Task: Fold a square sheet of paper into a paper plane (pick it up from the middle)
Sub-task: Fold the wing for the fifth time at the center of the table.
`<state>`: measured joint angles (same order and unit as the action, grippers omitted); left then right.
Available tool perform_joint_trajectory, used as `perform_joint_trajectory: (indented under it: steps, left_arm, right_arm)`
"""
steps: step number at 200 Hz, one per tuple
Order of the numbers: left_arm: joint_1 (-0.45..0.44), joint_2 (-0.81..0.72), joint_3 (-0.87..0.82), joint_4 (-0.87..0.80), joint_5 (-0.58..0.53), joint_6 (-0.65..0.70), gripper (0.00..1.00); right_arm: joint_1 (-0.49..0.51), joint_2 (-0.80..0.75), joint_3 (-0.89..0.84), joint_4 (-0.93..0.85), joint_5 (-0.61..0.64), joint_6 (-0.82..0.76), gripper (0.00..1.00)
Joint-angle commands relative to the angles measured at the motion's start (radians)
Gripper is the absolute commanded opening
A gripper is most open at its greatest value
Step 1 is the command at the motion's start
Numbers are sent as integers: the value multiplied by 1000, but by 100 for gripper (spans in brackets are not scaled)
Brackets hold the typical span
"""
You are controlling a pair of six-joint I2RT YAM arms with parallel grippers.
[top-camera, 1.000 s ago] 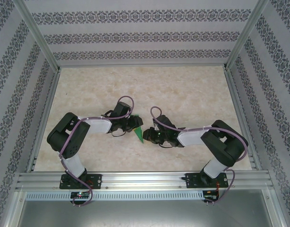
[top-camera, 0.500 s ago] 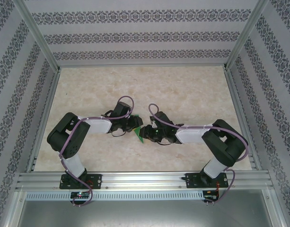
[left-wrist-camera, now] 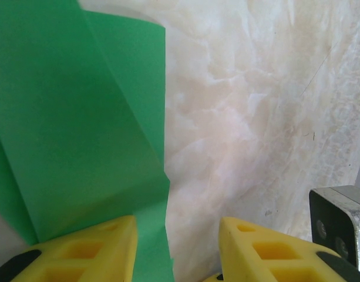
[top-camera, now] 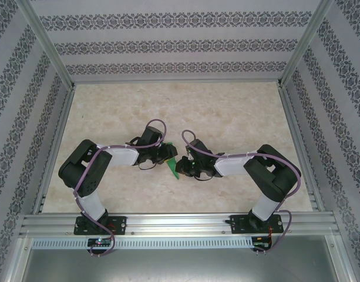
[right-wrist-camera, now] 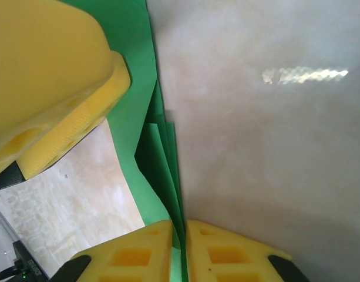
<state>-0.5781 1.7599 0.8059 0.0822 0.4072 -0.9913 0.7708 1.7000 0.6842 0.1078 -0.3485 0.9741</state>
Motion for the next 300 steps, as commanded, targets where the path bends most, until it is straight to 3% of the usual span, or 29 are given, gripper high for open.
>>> perform_joint_trajectory:
  steps: [1,21,61,74,110,179,300]
  left_arm:
    - [-8,30,13,-15,7,11,42]
    - [-8,30,13,-15,6,10,42]
    - [-8,33,9,-14,8,6,42]
    - [-8,33,10,-15,6,7,41]
    - [-9,33,7,-16,6,6,41]
    - [-9,39,11,-23,10,13,41]
    - [-8,39,17,-46,8,24,41]
  right_arm:
    - [19,22,-39,-126,49,-7,17]
    - [13,-21,-37,-138,59,-13,16]
    - [-5,-212,-32,-156,118,-16,26]
    - [-6,-233,-35,-94,78,-11,18]
    - [18,-147,26,64,-53,38,11]
    - [25,-19,18,161,-64,104,6]
    - [22,82,-48,81,-41,88,5]
